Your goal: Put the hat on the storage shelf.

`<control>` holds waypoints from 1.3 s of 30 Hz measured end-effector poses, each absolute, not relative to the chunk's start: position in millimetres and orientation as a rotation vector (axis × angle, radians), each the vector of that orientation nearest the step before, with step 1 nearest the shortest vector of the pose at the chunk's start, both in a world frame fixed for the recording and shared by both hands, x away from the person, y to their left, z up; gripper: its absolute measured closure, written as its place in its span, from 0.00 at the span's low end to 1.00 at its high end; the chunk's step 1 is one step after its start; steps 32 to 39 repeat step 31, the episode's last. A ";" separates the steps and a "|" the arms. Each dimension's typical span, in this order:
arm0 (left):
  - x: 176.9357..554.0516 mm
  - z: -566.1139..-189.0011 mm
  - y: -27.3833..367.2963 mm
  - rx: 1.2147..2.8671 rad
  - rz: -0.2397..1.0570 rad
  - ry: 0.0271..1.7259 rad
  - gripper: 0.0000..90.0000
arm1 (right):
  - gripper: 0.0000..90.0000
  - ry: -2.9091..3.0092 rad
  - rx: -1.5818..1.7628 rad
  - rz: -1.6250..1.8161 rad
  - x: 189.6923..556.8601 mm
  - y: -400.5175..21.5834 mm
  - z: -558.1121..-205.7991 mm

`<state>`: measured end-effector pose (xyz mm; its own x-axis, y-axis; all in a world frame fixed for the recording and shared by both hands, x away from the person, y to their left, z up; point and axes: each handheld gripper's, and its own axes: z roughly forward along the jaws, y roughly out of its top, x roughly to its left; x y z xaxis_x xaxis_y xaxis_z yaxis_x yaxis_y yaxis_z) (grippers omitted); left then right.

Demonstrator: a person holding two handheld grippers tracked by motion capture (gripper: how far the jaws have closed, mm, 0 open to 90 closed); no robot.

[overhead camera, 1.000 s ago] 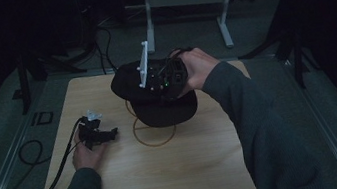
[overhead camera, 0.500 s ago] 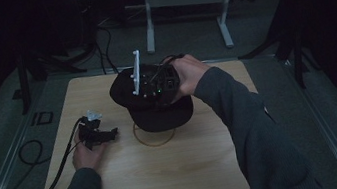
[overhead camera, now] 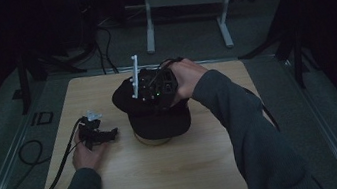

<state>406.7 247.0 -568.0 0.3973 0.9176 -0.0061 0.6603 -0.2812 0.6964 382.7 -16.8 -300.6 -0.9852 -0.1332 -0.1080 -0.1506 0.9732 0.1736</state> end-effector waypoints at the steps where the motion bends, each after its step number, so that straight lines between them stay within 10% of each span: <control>1: 406.7 -568.0 247.0 2.038 0.537 1.342 0.06 | 0.73 3.027 -0.222 0.280 382.8 -16.7 -301.3; 13: 406.5 -568.1 246.9 2.038 0.537 1.342 0.06 | 0.66 3.059 -0.227 0.311 381.0 -19.9 -298.6; 24: 406.6 -568.1 246.8 2.036 0.537 1.343 0.06 | 0.97 3.053 -0.228 0.261 379.6 -27.7 -295.2; 39: 406.5 -568.1 246.8 2.037 0.537 1.343 0.06 | 1.00 3.048 -0.211 0.244 379.6 -33.9 -294.4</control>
